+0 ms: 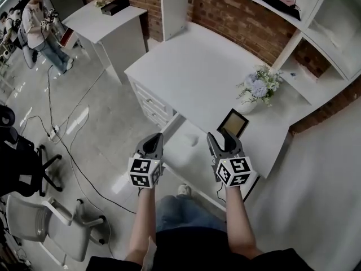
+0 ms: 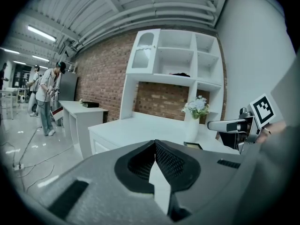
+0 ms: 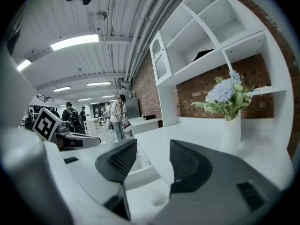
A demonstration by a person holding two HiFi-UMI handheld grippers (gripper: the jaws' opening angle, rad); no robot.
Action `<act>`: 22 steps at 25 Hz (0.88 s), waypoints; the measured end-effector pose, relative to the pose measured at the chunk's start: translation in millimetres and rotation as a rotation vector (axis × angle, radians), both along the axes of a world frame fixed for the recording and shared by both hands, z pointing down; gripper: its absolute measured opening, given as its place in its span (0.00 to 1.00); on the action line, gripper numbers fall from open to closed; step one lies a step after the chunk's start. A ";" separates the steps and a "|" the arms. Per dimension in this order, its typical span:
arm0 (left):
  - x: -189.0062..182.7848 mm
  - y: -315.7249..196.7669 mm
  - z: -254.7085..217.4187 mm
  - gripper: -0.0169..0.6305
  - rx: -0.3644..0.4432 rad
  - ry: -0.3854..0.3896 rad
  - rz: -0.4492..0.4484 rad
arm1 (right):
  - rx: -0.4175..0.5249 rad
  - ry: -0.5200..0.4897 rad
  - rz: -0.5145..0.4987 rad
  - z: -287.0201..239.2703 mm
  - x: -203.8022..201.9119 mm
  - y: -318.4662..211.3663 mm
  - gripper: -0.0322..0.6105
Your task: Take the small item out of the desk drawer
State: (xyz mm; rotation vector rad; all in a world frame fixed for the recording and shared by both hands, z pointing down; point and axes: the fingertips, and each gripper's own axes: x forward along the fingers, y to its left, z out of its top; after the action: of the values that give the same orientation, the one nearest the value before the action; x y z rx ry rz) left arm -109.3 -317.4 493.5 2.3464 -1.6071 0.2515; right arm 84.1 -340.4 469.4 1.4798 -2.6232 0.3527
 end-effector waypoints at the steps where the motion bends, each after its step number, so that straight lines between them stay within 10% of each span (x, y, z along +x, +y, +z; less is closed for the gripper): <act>1: -0.9 -5.2 1.5 0.04 -0.005 0.003 0.002 | -0.009 0.010 -0.003 3.4 -2.2 -4.2 0.36; 22: -2.8 -52.5 56.7 0.04 -0.133 0.055 0.059 | -0.263 0.252 -0.159 130.8 -72.6 -28.7 0.36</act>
State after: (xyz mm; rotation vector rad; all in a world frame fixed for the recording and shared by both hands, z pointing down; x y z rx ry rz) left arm -112.1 -369.9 550.2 2.2818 -1.4517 0.2939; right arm 11.5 -369.1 600.1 1.1437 -2.3697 0.4422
